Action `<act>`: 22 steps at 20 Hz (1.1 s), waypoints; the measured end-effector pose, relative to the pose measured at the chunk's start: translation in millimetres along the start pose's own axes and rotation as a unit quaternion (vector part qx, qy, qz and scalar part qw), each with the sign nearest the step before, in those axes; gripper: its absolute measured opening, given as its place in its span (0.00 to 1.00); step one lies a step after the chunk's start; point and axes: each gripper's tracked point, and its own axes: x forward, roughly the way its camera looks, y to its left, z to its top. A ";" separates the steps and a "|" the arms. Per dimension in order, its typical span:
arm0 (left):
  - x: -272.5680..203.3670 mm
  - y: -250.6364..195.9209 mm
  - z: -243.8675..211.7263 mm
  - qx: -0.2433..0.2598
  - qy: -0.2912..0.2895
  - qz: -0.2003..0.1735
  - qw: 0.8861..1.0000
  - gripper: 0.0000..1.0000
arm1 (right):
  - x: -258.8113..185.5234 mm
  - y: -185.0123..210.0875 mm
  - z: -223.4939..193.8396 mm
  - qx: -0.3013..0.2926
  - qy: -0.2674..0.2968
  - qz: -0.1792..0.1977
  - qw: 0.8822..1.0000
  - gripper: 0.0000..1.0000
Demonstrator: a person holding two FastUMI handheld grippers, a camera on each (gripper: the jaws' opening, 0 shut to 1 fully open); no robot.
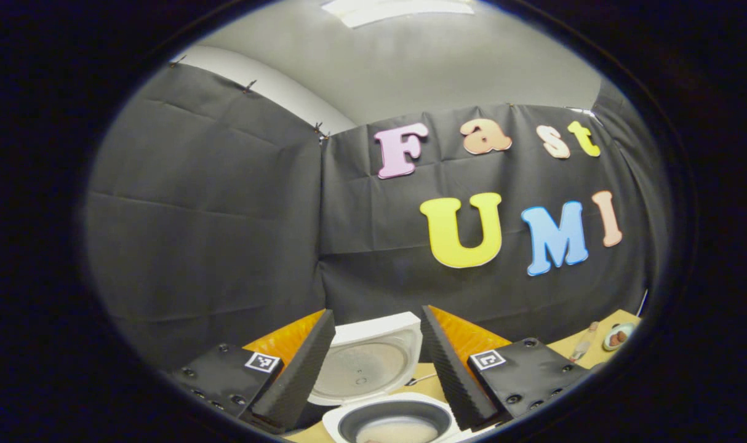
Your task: Close the left gripper, press the button to open the rice cooker; take a wooden spoon from the chopstick holder with the right hand, scoop a spoonful of rice and pour it into the rice cooker, then put the wooden spoon back into the chopstick holder.
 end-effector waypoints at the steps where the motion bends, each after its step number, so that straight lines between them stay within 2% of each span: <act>1: 13.7 5.9 -1.4 0.005 0.000 0.010 1.000 0.96 | -3.5 -0.9 -0.6 -0.002 0.000 -0.004 1.000 0.98; 2: 27.0 11.6 -1.3 0.007 -0.004 0.018 1.000 0.94 | -6.9 -3.6 -3.5 -0.005 0.003 -0.010 1.000 0.98; 5: 69.5 29.5 -11.5 0.015 0.005 0.040 0.999 0.96 | -15.8 -12.4 -6.9 -0.009 0.008 -0.027 1.000 0.98; 6: 81.5 33.5 -15.7 0.014 0.014 0.045 0.999 0.94 | -17.9 -15.2 -8.7 -0.009 0.010 -0.034 0.999 0.98; 9: 113.0 34.1 -34.2 -0.004 0.045 0.043 0.998 0.96 | -21.7 -18.5 -12.3 -0.008 0.018 -0.041 0.999 0.98; 12: 136.6 40.1 -54.5 0.005 0.084 0.052 0.995 0.96 | -22.7 -23.5 -13.3 -0.014 0.023 -0.048 0.998 0.98; 14: 144.1 39.7 -66.6 0.013 0.107 0.053 0.993 0.94 | -22.1 -23.4 -10.9 -0.016 0.019 -0.048 0.999 0.98; 15: 143.5 41.0 -75.3 0.017 0.121 0.057 0.991 0.96 | -21.4 -23.4 -10.5 -0.018 0.019 -0.047 0.999 0.98; 17: 143.2 45.6 -69.6 0.012 0.122 0.059 0.991 0.93 | -20.3 -23.1 -10.7 -0.024 0.020 -0.043 0.999 0.98; 18: 141.3 44.0 -75.0 0.007 0.132 0.062 0.989 0.94 | -18.9 -24.5 -10.3 -0.028 0.021 -0.041 0.999 0.98; 19: 142.2 45.9 -75.9 0.000 0.132 0.066 0.989 0.91 | -17.7 -24.5 -9.4 -0.031 0.019 -0.039 0.999 0.98; 20: 140.1 47.7 -77.8 -0.011 0.137 0.073 0.988 0.95 | -17.5 -24.4 -8.4 -0.033 0.018 -0.036 0.999 0.98; 22: 138.9 45.7 -78.4 -0.047 0.141 0.080 0.986 0.95 | -14.2 -25.9 -6.1 -0.036 0.016 -0.028 0.999 0.98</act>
